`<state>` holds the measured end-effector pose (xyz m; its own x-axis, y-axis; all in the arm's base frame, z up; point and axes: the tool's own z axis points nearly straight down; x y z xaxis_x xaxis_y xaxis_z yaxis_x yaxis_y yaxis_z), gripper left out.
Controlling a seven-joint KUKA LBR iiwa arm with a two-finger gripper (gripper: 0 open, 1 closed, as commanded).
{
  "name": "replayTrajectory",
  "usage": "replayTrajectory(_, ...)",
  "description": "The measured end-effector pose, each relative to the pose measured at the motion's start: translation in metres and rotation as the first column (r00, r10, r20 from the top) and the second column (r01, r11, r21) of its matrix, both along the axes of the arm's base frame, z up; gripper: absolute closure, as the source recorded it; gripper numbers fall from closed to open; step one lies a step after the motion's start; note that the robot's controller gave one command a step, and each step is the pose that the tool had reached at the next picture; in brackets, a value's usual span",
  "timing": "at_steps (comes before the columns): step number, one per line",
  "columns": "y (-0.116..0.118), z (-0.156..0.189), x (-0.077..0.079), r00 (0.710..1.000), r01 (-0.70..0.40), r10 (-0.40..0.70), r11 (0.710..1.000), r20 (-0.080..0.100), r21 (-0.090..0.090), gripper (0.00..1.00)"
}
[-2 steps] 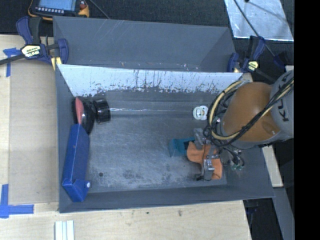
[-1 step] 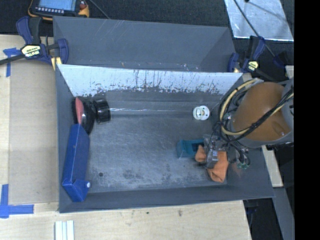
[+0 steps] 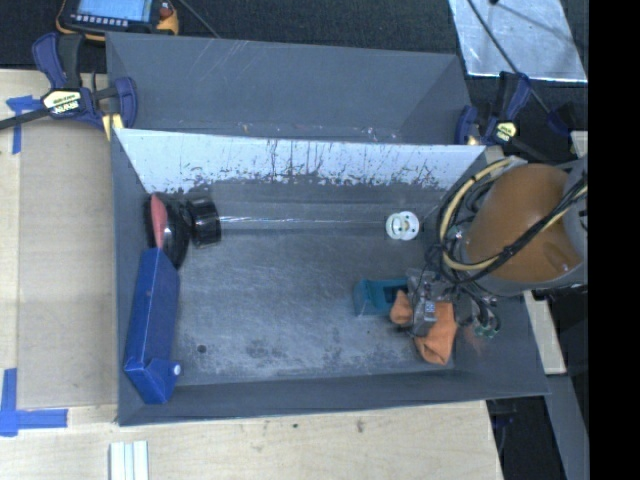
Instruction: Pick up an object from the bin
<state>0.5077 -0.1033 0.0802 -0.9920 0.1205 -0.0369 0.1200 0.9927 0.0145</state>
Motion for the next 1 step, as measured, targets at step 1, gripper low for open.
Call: replayTrajectory(1,0.0,0.0,0.0,1.0,0.0,0.0,1.0,0.0,0.0,1.0)
